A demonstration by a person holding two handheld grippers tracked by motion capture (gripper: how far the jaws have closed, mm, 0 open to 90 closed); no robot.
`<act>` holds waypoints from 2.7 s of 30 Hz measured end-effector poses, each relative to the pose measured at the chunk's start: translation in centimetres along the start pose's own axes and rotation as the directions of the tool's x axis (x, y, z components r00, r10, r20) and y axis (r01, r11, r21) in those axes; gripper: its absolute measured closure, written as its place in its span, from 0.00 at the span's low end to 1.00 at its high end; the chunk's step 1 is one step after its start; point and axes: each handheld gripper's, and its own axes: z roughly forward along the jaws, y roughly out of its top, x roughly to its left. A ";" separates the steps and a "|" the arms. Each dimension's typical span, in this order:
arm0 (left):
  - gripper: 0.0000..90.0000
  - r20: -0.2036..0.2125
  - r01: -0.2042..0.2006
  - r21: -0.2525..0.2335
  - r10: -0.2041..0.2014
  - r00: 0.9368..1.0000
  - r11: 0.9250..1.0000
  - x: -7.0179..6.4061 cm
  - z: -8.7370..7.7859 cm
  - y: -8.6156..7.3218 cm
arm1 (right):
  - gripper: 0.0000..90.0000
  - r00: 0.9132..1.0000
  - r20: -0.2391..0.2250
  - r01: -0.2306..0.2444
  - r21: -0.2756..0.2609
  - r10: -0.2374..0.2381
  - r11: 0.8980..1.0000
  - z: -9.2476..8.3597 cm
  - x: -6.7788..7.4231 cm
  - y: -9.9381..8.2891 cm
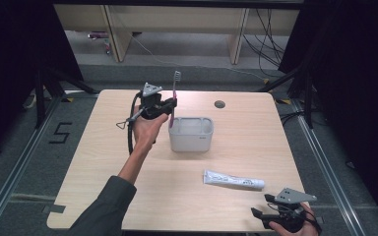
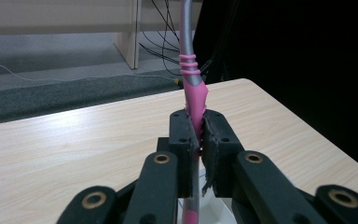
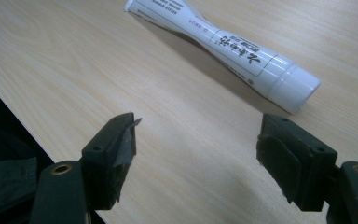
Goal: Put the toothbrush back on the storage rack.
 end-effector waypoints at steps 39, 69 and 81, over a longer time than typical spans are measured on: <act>0.91 -0.025 0.040 0.015 -0.040 0.999 0.999 0.9 2.9 -3.6 | 0.32 1.000 -0.005 0.016 0.008 -0.016 1.000 0.1 0.0 -0.1; 0.91 -0.054 0.023 0.066 -0.020 0.998 0.998 1.6 3.3 -5.4 | 0.32 1.000 -0.005 0.007 0.011 -0.007 1.000 0.1 0.1 0.0; 0.90 -0.062 -0.001 0.078 0.005 0.998 0.997 1.6 3.3 -5.6 | 0.32 1.000 -0.007 0.006 0.011 -0.006 1.000 0.1 0.1 0.0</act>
